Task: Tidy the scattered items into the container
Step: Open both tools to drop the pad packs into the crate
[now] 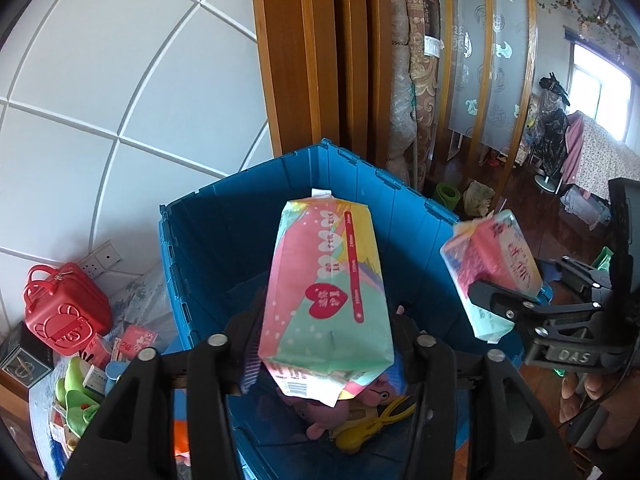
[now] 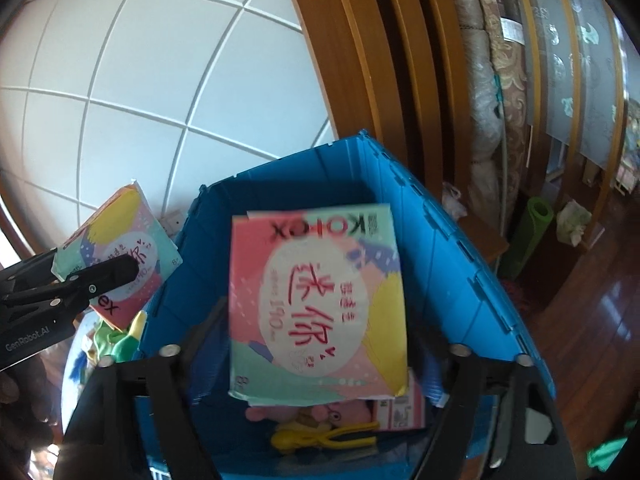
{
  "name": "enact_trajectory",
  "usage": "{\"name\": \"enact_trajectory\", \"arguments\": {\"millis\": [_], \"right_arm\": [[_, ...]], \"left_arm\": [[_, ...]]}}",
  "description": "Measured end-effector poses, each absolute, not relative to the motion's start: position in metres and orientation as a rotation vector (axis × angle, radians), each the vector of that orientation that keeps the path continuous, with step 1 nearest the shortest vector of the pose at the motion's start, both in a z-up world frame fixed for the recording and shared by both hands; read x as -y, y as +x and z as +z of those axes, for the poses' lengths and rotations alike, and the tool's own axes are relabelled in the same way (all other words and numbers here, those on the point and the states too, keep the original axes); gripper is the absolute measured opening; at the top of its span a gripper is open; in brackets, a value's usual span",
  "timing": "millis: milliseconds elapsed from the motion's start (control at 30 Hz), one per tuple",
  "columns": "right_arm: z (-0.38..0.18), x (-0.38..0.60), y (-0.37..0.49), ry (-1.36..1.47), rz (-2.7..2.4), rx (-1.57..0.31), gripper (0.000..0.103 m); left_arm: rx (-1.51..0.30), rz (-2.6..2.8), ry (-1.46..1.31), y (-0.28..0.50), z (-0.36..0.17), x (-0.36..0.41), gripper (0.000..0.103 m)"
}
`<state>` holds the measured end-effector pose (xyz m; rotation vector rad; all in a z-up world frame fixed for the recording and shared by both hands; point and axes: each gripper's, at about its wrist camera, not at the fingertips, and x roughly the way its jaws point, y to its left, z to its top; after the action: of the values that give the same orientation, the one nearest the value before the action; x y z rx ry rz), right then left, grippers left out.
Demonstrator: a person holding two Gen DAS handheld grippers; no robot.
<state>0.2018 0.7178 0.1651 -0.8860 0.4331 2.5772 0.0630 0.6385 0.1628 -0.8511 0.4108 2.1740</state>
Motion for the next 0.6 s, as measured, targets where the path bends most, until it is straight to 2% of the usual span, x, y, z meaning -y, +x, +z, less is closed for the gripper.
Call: {"name": "enact_trajectory", "arguments": {"millis": [67, 600], "right_arm": [[0.167, -0.719, 0.201, -0.871, 2.576, -0.422, 0.103], [0.165, -0.696, 0.188, -0.905, 2.639, -0.396, 0.103]], "left_arm": [[-0.362, 2.207, -0.844, 0.058, 0.166, -0.633, 0.102], [-0.350, 2.255, -0.868, 0.059, 0.161, -0.588, 0.102]]}}
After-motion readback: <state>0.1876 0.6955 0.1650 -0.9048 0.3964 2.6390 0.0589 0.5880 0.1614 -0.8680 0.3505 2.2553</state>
